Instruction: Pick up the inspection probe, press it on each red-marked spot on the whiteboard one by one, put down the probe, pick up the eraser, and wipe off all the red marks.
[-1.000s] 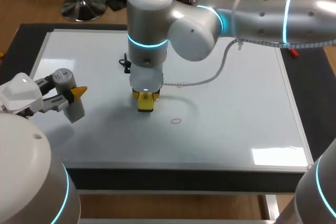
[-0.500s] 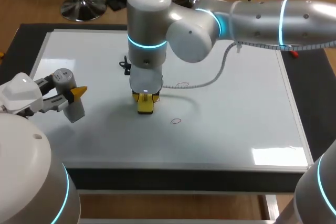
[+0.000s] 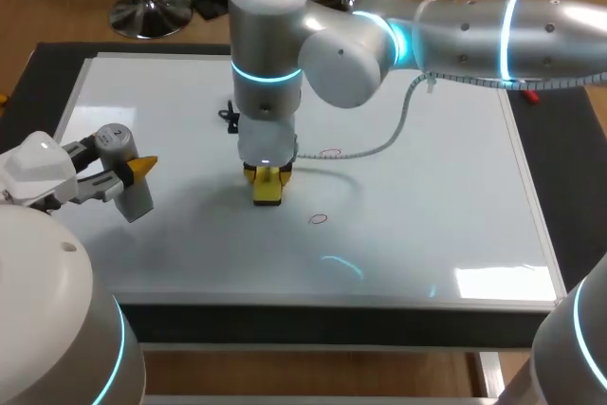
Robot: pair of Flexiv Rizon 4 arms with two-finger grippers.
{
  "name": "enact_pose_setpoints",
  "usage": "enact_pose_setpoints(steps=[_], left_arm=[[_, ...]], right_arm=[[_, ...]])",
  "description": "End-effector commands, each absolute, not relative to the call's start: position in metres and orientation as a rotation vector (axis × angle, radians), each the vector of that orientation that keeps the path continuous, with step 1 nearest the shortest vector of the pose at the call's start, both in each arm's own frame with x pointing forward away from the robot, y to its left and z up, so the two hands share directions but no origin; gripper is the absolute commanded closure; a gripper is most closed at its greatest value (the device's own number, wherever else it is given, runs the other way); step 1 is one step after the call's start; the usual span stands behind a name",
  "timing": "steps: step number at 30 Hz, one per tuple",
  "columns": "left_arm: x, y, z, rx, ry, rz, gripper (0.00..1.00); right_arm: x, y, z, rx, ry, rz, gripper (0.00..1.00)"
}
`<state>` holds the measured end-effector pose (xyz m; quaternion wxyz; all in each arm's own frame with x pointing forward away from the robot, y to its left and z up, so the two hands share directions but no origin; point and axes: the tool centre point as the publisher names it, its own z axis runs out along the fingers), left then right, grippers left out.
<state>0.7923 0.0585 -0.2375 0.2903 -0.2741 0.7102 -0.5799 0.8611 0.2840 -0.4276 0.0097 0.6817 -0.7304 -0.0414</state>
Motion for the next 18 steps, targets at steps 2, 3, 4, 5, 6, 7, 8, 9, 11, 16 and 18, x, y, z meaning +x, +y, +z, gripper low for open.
enact_pose_setpoints(steps=[2,3,4,5,6,7,8,9,11,16,18], left_arm=[[0.793,0.058,-0.237,-0.731,1.891,-1.544,1.0],[0.793,0.058,-0.237,-0.731,1.891,-1.544,1.0],[0.793,0.058,-0.237,-0.731,1.891,-1.544,1.0],[0.793,0.058,-0.237,-0.731,1.891,-1.544,1.0],[0.793,0.058,-0.237,-0.731,1.891,-1.544,1.0],[0.793,0.058,-0.237,-0.731,1.891,-1.544,1.0],[0.793,0.058,-0.237,-0.731,1.891,-1.544,1.0],[0.793,0.058,-0.237,-0.731,1.891,-1.544,1.0],[0.793,0.058,-0.237,-0.731,1.891,-1.544,1.0],[0.793,0.058,-0.237,-0.731,1.891,-1.544,1.0],[0.793,0.058,-0.237,-0.731,1.891,-1.544,1.0]], right_arm=[[0.862,0.267,-0.433,2.103,-2.311,-0.124,1.0],[0.862,0.264,-0.433,2.093,-2.32,-0.125,1.0],[0.862,0.261,-0.433,2.082,-2.328,-0.127,1.0],[0.862,0.257,-0.433,2.074,-2.335,-0.125,1.0],[0.862,0.254,-0.433,2.064,-2.343,-0.122,1.0],[0.862,0.251,-0.433,2.055,-2.351,-0.122,1.0],[0.862,0.248,-0.433,2.048,-2.358,-0.119,1.0],[0.863,0.245,-0.432,2.04,-2.365,-0.117,1.0],[0.864,0.24,-0.432,2.025,-2.379,-0.112,1.0],[0.864,0.233,-0.429,2.006,-2.397,-0.097,1.0],[0.864,0.231,-0.427,2.001,-2.401,-0.092,1.0]])
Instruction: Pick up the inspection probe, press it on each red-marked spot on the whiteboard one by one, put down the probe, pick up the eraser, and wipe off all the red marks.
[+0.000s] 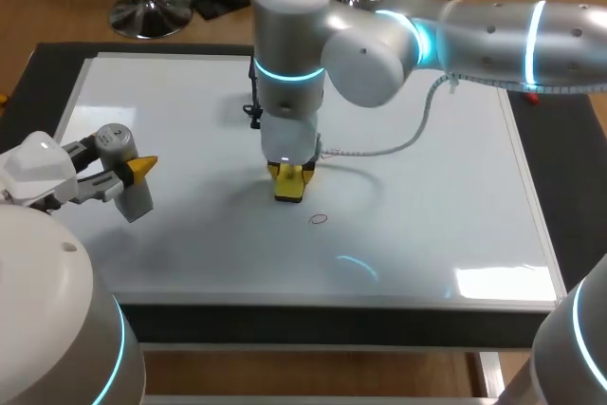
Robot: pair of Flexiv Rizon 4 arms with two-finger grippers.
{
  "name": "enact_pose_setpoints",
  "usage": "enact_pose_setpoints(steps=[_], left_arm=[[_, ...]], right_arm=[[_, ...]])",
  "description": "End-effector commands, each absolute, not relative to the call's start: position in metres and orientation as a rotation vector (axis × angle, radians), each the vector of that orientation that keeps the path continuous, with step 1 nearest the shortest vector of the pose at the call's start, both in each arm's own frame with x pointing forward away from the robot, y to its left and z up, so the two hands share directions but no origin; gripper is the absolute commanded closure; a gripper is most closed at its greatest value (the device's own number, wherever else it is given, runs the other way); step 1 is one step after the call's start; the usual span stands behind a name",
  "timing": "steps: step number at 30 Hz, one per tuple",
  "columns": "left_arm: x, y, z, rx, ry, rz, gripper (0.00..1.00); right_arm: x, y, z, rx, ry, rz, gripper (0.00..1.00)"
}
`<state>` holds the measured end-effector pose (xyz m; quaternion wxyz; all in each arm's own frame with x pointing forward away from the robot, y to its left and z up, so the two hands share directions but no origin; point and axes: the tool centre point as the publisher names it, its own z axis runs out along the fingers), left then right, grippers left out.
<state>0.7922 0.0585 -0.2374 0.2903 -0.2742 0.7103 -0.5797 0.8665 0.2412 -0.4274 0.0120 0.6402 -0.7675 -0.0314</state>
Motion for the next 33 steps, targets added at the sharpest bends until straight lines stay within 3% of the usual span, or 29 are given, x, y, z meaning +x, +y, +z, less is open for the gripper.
enact_pose_setpoints(steps=[1,12,33], left_arm=[[0.793,0.058,-0.237,-0.731,1.891,-1.544,1.0],[0.793,0.058,-0.237,-0.731,1.891,-1.544,1.0],[0.793,0.058,-0.237,-0.731,1.891,-1.544,1.0]], right_arm=[[0.864,0.229,-0.425,1.999,-2.403,-0.091,1.0],[0.879,0.21,-0.392,1.967,-2.492,-0.135,1.0],[0.911,0.079,-0.357,1.539,-2.859,-0.079,1.0]])
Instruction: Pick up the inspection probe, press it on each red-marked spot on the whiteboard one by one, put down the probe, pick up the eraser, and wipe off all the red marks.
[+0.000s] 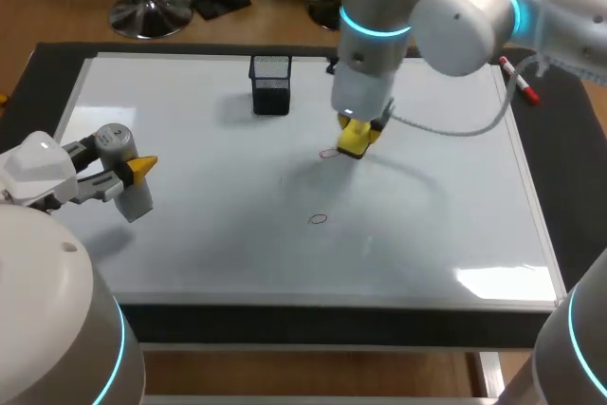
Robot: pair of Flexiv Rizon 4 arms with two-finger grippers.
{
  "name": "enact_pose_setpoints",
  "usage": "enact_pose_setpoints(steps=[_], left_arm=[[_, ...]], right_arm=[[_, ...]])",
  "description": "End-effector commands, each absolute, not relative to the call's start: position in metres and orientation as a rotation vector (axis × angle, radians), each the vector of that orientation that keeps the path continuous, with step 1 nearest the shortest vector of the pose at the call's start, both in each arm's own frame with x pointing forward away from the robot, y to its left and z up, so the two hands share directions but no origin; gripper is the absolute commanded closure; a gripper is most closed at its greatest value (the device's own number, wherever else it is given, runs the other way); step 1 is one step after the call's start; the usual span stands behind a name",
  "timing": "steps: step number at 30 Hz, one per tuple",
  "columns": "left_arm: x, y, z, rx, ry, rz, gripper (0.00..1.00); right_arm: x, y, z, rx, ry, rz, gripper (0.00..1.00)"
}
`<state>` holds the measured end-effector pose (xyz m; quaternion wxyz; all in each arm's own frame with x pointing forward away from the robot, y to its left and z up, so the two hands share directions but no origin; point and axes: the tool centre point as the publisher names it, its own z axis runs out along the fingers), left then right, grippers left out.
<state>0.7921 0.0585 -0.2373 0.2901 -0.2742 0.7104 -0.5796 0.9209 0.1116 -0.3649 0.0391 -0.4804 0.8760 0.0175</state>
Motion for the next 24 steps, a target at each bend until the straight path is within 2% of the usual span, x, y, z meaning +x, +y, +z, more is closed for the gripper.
enact_pose_setpoints(steps=[1,13,24], left_arm=[[0.793,0.058,-0.237,-0.731,1.891,-1.544,1.0],[0.793,0.058,-0.237,-0.731,1.891,-1.544,1.0],[0.793,0.058,-0.237,-0.731,1.891,-1.544,1.0]], right_arm=[[0.911,0.069,-0.357,-1.408,2.691,0.069,1.0],[0.909,-0.005,-0.361,-1.144,2.827,0.058,1.0],[0.896,-0.05,-0.369,-0.979,2.914,0.057,1.0]])
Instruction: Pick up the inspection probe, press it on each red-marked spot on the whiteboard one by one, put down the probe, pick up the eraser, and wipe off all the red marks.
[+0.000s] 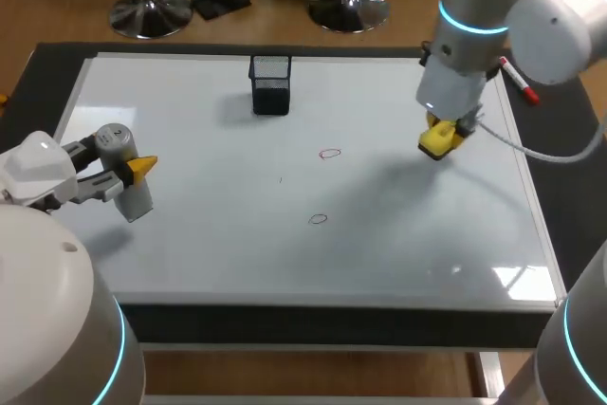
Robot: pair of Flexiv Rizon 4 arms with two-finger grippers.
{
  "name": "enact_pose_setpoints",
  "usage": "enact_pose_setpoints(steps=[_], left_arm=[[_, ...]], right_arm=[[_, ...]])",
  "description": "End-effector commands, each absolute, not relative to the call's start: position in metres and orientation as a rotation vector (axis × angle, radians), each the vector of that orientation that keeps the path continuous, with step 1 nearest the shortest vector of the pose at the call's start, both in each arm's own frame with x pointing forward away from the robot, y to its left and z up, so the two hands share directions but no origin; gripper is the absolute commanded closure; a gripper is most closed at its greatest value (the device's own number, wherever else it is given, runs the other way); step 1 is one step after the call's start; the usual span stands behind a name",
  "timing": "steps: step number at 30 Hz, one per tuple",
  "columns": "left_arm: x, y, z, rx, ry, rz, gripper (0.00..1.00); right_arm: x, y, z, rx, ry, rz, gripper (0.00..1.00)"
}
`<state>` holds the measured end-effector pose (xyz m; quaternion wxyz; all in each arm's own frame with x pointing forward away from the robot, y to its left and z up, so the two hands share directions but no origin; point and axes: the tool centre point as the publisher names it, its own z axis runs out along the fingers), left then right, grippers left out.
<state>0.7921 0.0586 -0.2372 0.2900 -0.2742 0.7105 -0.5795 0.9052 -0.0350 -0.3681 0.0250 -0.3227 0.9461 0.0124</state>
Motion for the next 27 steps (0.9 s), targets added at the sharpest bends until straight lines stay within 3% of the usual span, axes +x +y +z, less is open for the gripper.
enact_pose_setpoints(steps=[1,27], left_arm=[[0.7928,0.0576,-0.2371,-0.731,1.891,-1.544,1.0],[0.7928,0.0576,-0.2371,-0.731,1.891,-1.544,1.0]], right_arm=[[0.8949,-0.0524,-0.3706,-0.972,2.92,0.056,1.0],[0.8911,-0.0616,-0.3741,-0.947,2.938,0.057,1.0]])
